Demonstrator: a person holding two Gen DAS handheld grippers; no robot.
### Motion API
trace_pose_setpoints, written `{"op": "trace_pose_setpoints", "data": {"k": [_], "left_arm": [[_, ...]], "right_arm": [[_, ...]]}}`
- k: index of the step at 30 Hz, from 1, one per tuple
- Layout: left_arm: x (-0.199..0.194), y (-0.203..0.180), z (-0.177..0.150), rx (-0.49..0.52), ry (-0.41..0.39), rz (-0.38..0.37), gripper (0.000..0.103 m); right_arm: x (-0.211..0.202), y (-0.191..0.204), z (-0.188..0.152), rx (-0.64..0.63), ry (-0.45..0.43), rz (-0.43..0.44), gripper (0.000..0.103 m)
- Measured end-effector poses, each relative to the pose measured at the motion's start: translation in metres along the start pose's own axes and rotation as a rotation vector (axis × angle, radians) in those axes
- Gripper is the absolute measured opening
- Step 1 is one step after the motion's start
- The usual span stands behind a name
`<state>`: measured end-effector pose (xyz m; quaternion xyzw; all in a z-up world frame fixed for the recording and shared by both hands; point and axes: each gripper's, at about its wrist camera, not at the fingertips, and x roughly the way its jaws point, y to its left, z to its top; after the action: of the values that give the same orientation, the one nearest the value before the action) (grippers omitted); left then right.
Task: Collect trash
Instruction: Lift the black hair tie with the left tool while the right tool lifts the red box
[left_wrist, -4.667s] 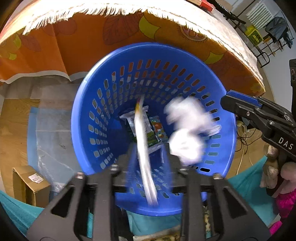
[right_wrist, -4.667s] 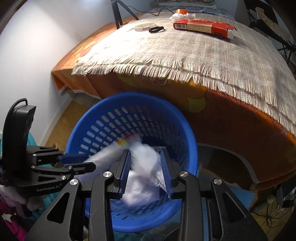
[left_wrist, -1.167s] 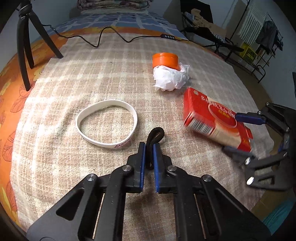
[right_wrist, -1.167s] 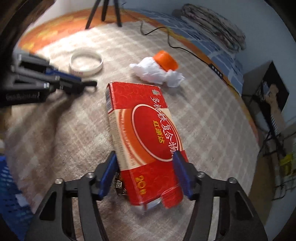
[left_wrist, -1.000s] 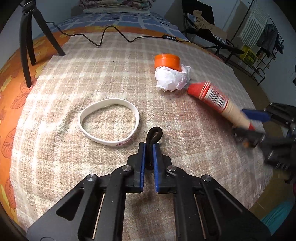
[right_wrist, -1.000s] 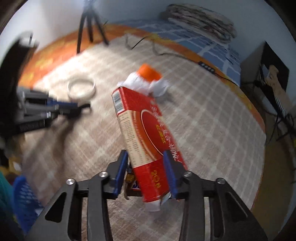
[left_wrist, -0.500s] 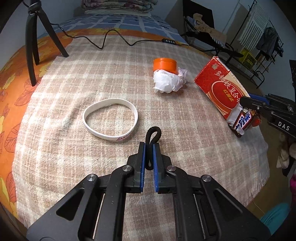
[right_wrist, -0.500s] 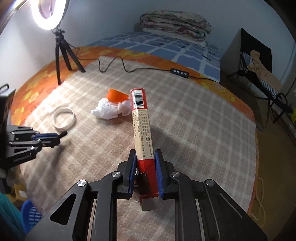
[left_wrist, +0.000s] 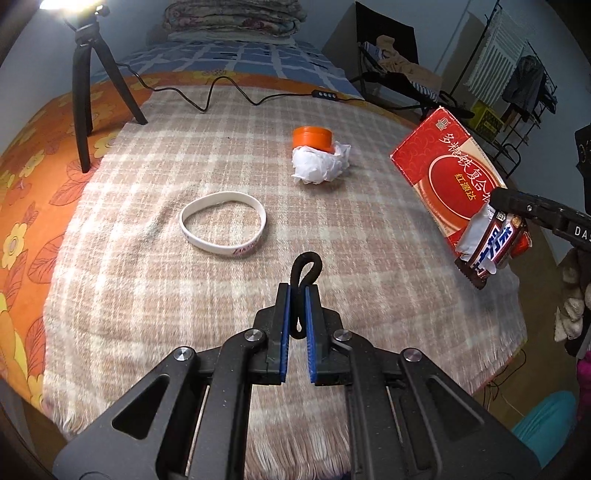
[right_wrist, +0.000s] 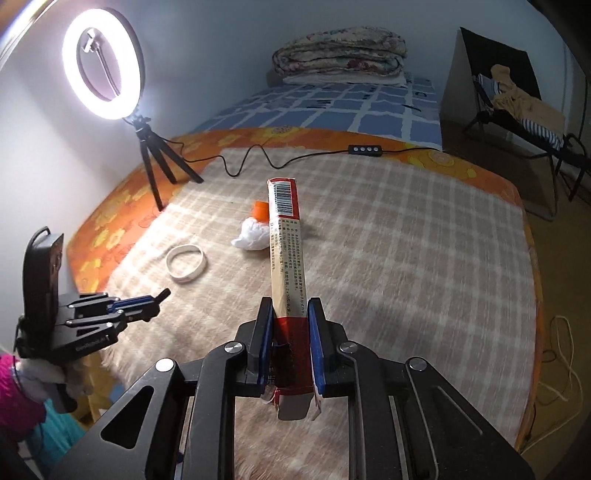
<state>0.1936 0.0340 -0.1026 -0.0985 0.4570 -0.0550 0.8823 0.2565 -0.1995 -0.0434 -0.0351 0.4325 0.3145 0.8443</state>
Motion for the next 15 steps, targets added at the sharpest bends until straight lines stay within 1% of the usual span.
{"op": "trace_pose_setpoints", "data": {"k": [3, 6, 8, 13, 14, 15], "left_arm": [[-0.003, -0.002, -0.006, 0.003, 0.003, 0.001, 0.005], [-0.006, -0.005, -0.012, 0.010, 0.005, 0.006, 0.005], [-0.008, -0.006, -0.014, 0.013, 0.005, 0.011, 0.005], [-0.012, -0.006, -0.016, 0.016, -0.001, 0.017, 0.005], [-0.013, -0.006, -0.016, 0.017, -0.003, 0.018, 0.005], [-0.014, -0.006, -0.017, 0.017, -0.004, 0.019, 0.005]], "right_arm": [[0.008, 0.003, -0.011, 0.024, 0.046, 0.031, 0.016], [0.020, 0.005, -0.019, 0.014, 0.098, 0.018, 0.017], [0.029, 0.005, -0.020, 0.014, 0.138, 0.026, 0.020], [0.039, 0.006, -0.004, 0.006, 0.180, -0.004, 0.023], [0.041, 0.007, -0.002, 0.004, 0.186, -0.008, 0.025], [0.045, 0.009, 0.003, -0.001, 0.192, -0.008, 0.031]]}}
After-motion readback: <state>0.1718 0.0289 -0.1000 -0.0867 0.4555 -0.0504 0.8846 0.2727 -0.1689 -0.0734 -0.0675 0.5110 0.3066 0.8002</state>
